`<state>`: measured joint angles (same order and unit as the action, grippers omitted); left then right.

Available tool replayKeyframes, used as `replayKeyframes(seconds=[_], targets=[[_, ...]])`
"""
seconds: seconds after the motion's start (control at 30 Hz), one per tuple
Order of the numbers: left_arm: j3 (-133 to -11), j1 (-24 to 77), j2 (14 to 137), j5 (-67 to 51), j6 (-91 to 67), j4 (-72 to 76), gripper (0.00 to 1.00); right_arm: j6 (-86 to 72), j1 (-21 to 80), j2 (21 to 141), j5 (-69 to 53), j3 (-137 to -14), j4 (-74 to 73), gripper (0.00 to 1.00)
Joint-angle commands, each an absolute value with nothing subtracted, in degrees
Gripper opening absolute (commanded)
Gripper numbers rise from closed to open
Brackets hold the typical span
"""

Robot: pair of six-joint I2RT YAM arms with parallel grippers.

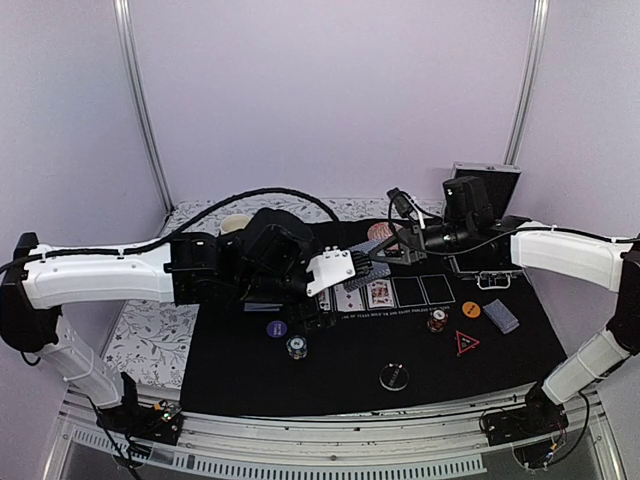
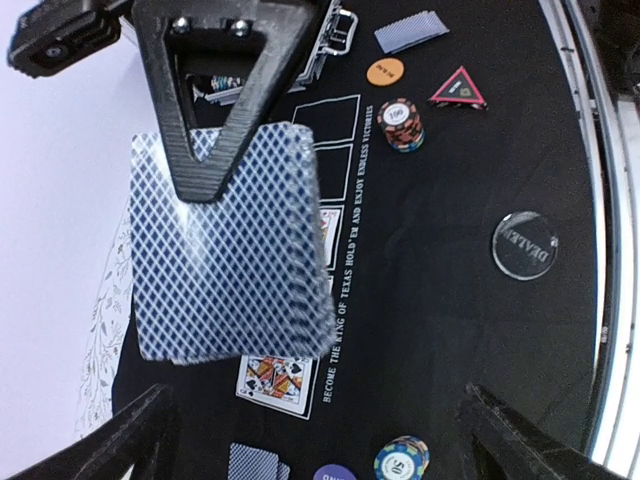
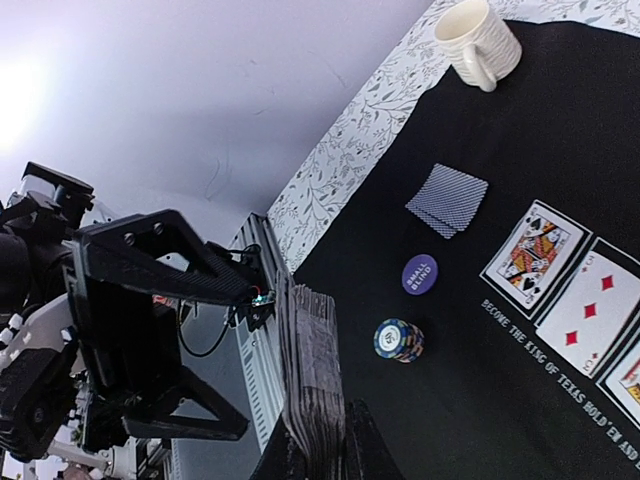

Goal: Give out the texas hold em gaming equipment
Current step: Pass from the right arm to the left

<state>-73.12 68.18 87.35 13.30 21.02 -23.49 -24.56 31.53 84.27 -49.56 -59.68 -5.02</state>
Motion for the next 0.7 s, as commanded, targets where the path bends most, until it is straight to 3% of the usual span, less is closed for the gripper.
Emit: replayKeyframes(seconds=[0.0, 0.67], targets=[[-70.8, 64.5, 86.9, 12.9, 23.8, -22.1, 0.98, -28.6, 35.1, 87.1, -48.6, -63.4, 0.8, 0.02], [-68.5, 58.7, 89.4, 11.4, 23.0, -17.2, 0.98, -31.3, 40.3, 93.8, -46.8, -67.9, 3.0, 0.02]])
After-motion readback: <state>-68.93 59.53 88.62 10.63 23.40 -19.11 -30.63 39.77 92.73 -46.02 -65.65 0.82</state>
